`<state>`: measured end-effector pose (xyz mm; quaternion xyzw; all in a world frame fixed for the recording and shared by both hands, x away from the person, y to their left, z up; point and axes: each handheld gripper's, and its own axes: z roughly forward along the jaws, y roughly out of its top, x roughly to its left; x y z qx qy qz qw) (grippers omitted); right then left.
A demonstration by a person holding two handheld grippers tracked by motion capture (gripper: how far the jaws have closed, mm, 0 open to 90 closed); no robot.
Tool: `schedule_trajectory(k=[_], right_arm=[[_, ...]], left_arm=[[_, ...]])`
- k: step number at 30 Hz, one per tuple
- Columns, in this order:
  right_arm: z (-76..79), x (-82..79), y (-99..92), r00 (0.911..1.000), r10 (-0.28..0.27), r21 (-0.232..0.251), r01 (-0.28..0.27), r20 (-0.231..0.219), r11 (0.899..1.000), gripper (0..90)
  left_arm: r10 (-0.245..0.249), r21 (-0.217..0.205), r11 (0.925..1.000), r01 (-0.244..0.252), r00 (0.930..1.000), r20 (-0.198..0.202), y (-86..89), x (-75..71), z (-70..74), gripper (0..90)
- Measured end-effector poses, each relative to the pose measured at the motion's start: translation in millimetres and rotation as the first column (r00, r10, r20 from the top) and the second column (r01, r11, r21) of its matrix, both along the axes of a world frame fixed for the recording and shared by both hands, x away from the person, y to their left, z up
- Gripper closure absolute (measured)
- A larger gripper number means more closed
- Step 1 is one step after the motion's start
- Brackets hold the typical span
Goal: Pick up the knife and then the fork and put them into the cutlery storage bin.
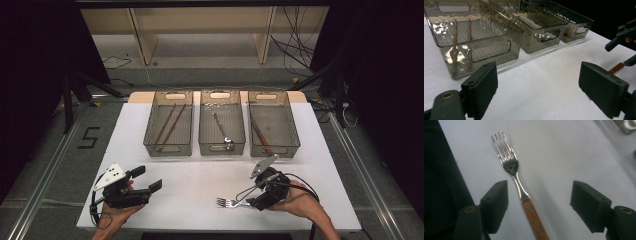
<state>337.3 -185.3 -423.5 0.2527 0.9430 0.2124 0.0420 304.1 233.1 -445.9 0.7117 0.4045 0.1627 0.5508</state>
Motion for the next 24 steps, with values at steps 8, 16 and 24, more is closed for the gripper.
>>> schedule_trajectory(k=[8, 16, 24], right_arm=[[-12.1, -2.6, 1.9, 0.9990, 0.040, -0.085, -0.041, -0.019, 0.996, 41.2], [-19.1, -4.1, 1.9, 0.9982, 0.042, -0.139, -0.047, -0.044, 0.989, 48.5], [-25.3, -4.6, 1.9, 0.9971, 0.066, -0.183, -0.071, -0.038, 0.981, 54.6]], left_arm=[[0.000, -0.001, 1.0000, 0.000, 1.0000, 0.001, 0.2, -0.1, 0.2, 15.2], [-0.001, 0.000, 1.0000, 0.001, 1.0000, 0.002, 0.1, -0.1, 0.3, 15.2], [0.001, -0.004, 1.0000, -0.001, 1.0000, 0.004, -0.2, -0.2, 0.4, 15.2]])
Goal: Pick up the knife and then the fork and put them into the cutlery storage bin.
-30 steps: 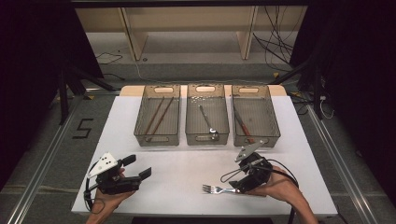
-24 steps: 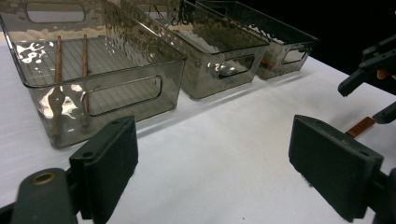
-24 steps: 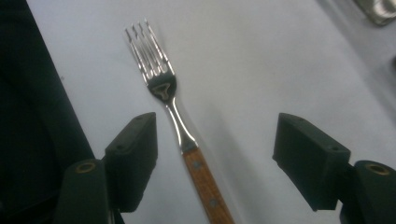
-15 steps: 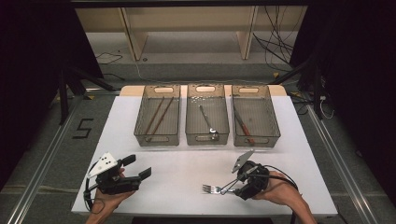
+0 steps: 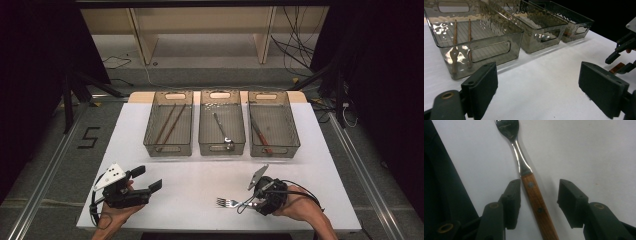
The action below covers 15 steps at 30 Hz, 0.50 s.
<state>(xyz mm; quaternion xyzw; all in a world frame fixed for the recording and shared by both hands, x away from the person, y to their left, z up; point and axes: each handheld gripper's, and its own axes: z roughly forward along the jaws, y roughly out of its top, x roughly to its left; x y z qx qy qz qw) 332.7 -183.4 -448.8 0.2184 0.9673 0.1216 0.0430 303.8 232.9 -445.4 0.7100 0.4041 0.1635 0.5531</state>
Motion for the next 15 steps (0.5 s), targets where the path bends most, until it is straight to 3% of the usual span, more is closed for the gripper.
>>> schedule_trajectory(k=[15], right_arm=[[-6.4, -1.9, 4.7, 0.9992, 0.034, -0.046, -0.035, -0.019, 0.998, 64.6]], left_arm=[[-0.003, 0.005, 1.0000, 0.003, 1.0000, -0.001, 0.0, -0.1, 0.1, 15.2]])
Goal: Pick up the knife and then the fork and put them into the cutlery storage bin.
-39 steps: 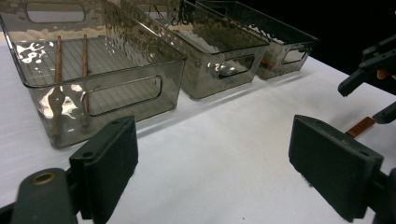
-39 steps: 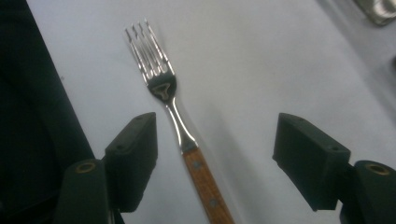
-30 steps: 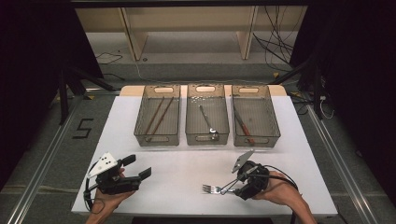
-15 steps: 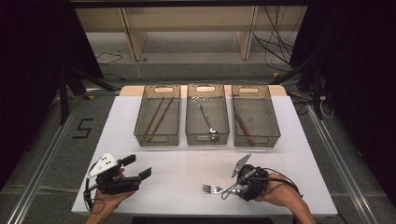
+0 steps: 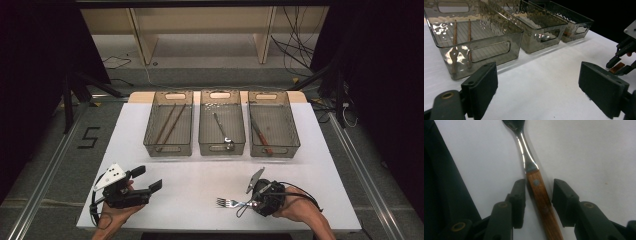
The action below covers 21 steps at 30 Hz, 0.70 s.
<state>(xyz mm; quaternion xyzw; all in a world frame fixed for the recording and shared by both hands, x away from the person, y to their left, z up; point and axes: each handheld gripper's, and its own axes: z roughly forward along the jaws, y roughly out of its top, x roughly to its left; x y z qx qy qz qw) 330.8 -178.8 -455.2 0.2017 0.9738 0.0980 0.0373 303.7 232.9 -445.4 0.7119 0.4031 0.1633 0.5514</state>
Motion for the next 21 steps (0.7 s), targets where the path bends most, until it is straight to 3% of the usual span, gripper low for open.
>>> schedule_trajectory(k=[14, 16, 21], right_arm=[[-0.1, -5.3, 6.6, 0.9995, 0.033, -0.026, -0.033, -0.002, 0.999, 76.0], [0.1, -5.3, 6.7, 0.9980, 0.063, -0.040, -0.063, 0.007, 0.997, 76.8], [1.6, -5.6, 6.1, 0.9972, 0.073, -0.033, -0.073, 0.016, 0.997, 77.2]], left_arm=[[-0.001, 0.002, 1.0000, 0.001, 1.0000, 0.002, -0.2, 0.2, -0.2, 15.2], [0.000, 0.002, 1.0000, 0.000, 1.0000, 0.001, -0.1, 0.3, -0.3, 15.2], [0.001, 0.001, 1.0000, -0.001, 1.0000, 0.001, 0.1, 0.3, -0.2, 15.2]])
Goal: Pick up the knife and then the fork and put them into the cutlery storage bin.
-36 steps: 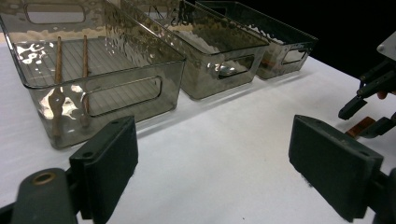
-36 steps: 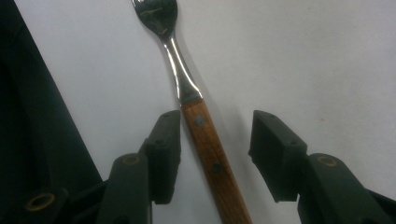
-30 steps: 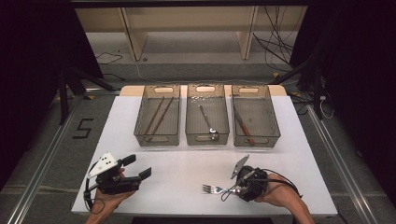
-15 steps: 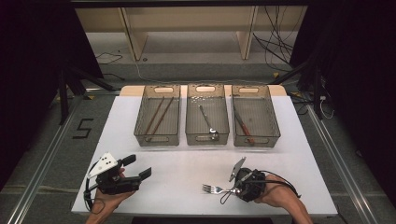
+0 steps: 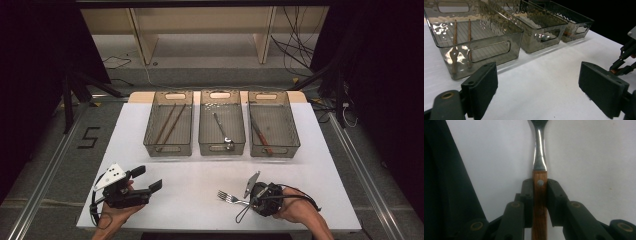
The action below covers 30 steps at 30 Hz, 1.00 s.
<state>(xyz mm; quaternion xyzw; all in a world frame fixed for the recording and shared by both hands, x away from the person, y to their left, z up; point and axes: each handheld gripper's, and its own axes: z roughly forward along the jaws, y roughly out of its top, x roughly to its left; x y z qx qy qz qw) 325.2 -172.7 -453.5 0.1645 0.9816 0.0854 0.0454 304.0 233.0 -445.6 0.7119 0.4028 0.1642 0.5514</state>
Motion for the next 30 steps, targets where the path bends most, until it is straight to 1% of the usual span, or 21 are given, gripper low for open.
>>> schedule_trajectory(k=[1, 2, 4, 7, 8, 10, 12, 16, 19, 21, 24, 25, 26, 27, 30], right_arm=[[1.8, 0.2, -0.6, 1.0000, -0.006, 0.003, 0.006, 0.001, 1.000, 77.3], [3.1, 0.2, -1.3, 0.9999, -0.010, 0.009, 0.010, 0.013, 1.000, 77.3], [6.5, 0.2, -2.9, 0.9996, -0.021, 0.019, 0.021, 0.021, 1.000, 77.3], [11.3, 1.4, -6.1, 0.9990, -0.027, 0.044, 0.026, 0.037, 0.999, 77.4], [12.7, 1.8, -6.9, 0.9984, -0.034, 0.055, 0.032, 0.044, 0.998, 77.4], [15.1, 3.7, -9.0, 0.9962, -0.044, 0.071, 0.038, 0.076, 0.997, 77.4], [18.1, 4.6, -10.7, 0.9941, -0.073, 0.097, 0.065, 0.080, 0.993, 77.4], [23.5, 8.3, -15.4, 0.9886, -0.112, 0.148, 0.096, 0.101, 0.984, 77.4], [26.9, 12.5, -19.5, 0.9819, -0.146, 0.193, 0.121, 0.120, 0.974, 77.3], [28.8, 15.8, -22.4, 0.9772, -0.172, 0.228, 0.141, 0.124, 0.963, 77.3], [33.0, 20.3, -26.6, 0.9729, -0.201, 0.273, 0.164, 0.113, 0.948, 77.3], [34.6, 22.0, -28.1, 0.9718, -0.212, 0.291, 0.174, 0.103, 0.941, 77.3], [36.4, 24.1, -30.0, 0.9719, -0.214, 0.307, 0.174, 0.099, 0.936, 77.3], [38.4, 25.4, -31.4, 0.9683, -0.230, 0.321, 0.189, 0.096, 0.928, 77.3], [43.7, 30.9, -36.1, 0.9625, -0.250, 0.337, 0.202, 0.106, 0.920, 77.3]], left_arm=[[0.000, 0.000, 1.0000, 0.000, 1.0000, -0.001, 0.0, 0.0, -0.1, 15.2], [0.000, 0.000, 1.0000, 0.000, 1.0000, -0.001, 0.0, 0.1, -0.1, 15.2], [0.000, 0.000, 1.0000, 0.000, 1.0000, -0.001, -0.1, 0.1, -0.1, 15.2], [0.000, 0.000, 1.0000, 0.000, 1.0000, -0.001, -0.2, 0.0, -0.1, 15.2], [0.000, 0.000, 1.0000, 0.000, 1.0000, -0.001, -0.2, 0.1, -0.1, 15.2], [0.000, 0.000, 1.0000, 0.000, 1.0000, -0.001, -0.2, 0.2, -0.1, 15.2], [0.000, 0.000, 1.0000, 0.000, 1.0000, -0.001, -0.3, 0.2, -0.2, 15.2], [0.002, -0.001, 1.0000, -0.002, 1.0000, -0.003, 0.0, 0.3, -0.5, 15.2], [0.002, -0.001, 1.0000, -0.002, 1.0000, -0.003, 0.0, 0.4, -0.5, 15.2], [0.001, 0.000, 1.0000, -0.001, 1.0000, -0.003, -0.1, 0.4, -0.6, 15.2], [0.001, 0.000, 1.0000, -0.001, 1.0000, -0.004, -0.1, 0.7, -0.8, 15.2], [0.001, 0.000, 1.0000, -0.001, 1.0000, -0.004, -0.1, 0.7, -0.8, 15.2], [0.001, 0.000, 1.0000, -0.001, 1.0000, -0.004, -0.1, 0.7, -0.8, 15.2], [0.001, 0.000, 1.0000, -0.001, 1.0000, -0.004, -0.1, 0.7, -0.8, 15.2], [0.001, 0.001, 1.0000, -0.001, 1.0000, -0.005, 0.1, 0.7, -0.9, 15.2]])
